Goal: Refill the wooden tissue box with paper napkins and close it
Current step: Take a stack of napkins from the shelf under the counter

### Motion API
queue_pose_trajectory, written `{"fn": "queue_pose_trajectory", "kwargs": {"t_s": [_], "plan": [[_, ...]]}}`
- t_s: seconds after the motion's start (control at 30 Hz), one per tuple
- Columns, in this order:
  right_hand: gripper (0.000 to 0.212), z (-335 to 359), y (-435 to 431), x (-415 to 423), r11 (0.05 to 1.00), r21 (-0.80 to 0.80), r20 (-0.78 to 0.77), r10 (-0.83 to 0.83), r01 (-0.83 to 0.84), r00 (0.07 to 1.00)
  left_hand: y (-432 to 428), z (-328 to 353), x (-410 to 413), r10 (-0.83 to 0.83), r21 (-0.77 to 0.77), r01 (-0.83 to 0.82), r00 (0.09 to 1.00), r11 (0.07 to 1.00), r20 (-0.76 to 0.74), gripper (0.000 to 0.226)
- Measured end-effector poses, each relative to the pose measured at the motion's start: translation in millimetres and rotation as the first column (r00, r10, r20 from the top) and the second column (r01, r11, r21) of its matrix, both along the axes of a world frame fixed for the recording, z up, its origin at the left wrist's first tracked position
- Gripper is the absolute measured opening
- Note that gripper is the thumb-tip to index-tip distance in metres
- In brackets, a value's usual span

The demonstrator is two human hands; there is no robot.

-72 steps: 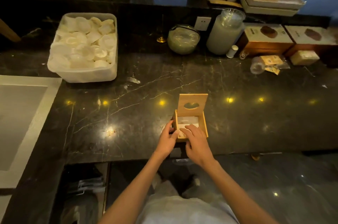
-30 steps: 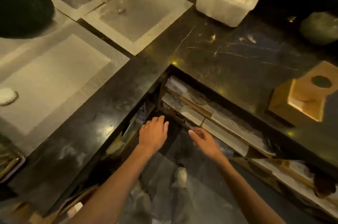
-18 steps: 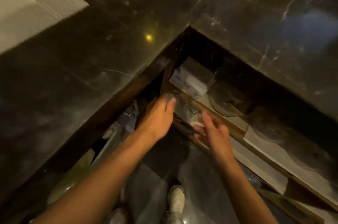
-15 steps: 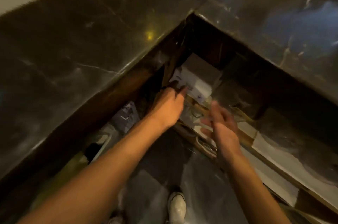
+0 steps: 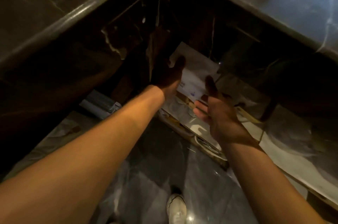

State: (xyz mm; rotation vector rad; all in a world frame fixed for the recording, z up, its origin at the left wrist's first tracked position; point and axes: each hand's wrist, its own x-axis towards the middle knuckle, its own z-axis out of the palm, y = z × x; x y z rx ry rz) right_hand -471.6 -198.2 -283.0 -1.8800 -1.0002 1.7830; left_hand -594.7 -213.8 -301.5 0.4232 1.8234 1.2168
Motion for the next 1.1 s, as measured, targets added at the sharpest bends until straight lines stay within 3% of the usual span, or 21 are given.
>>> {"fn": "queue_pose_trajectory", "kwargs": {"t_s": [0.1, 0.2, 0.33, 0.47, 0.53, 0.67, 0.93, 1.1], "plan": [[0.032, -0.2, -0.9, -1.9, 0.997, 0.082, 0.056, -0.002, -0.003, 0.998, 1.2, -0.5, 2.5, 0.121, 0.033, -0.124, 0.990, 0.992, 0.075, 0.093], [0.028, 0.9, -0.1, -2.1, 0.994, 0.111, 0.057, -0.016, 0.010, 0.998, 1.0, -3.4, 4.3, 0.170, 0.052, -0.187, 0.958, 0.981, 0.231, 0.065], [0.029, 0.6, -1.5, -5.5, 0.997, 0.069, 0.080, -0.028, 0.022, 0.996, -12.6, 2.7, 6.6, 0.213, 0.048, -0.269, 0.849, 0.962, 0.484, 0.049], [0.018, 3.4, -23.2, 6.6, 0.999, 0.038, 0.041, 0.017, -0.019, 0.999, -45.0, 15.7, 14.6, 0.267, 0.047, -0.371, 0.744, 0.927, 0.612, 0.024], [0.021, 11.2, -44.3, 22.8, 0.999, -0.038, -0.030, -0.022, 0.021, 0.999, -72.0, 25.9, 22.8, 0.241, 0.040, -0.348, 0.723, 0.937, 0.647, 0.015], [0.030, 37.3, -91.2, 59.1, 0.991, -0.131, -0.134, -0.002, -0.016, 0.991, -127.0, 41.7, 39.1, 0.142, 0.033, -0.252, 0.641, 0.967, 0.754, 0.024], [0.032, 172.8, -164.0, 122.8, 0.977, -0.008, -0.203, 0.207, -0.213, 0.957, -217.6, 157.6, 83.8, 0.021, 0.038, -0.084, 0.607, 0.996, 0.794, 0.061], [0.035, 273.5, -206.7, 176.9, 0.986, 0.053, -0.174, 0.163, -0.156, 0.971, -255.1, 261.9, 119.2, -0.155, 0.068, 0.156, 0.650, 0.985, 0.744, 0.050]]}}
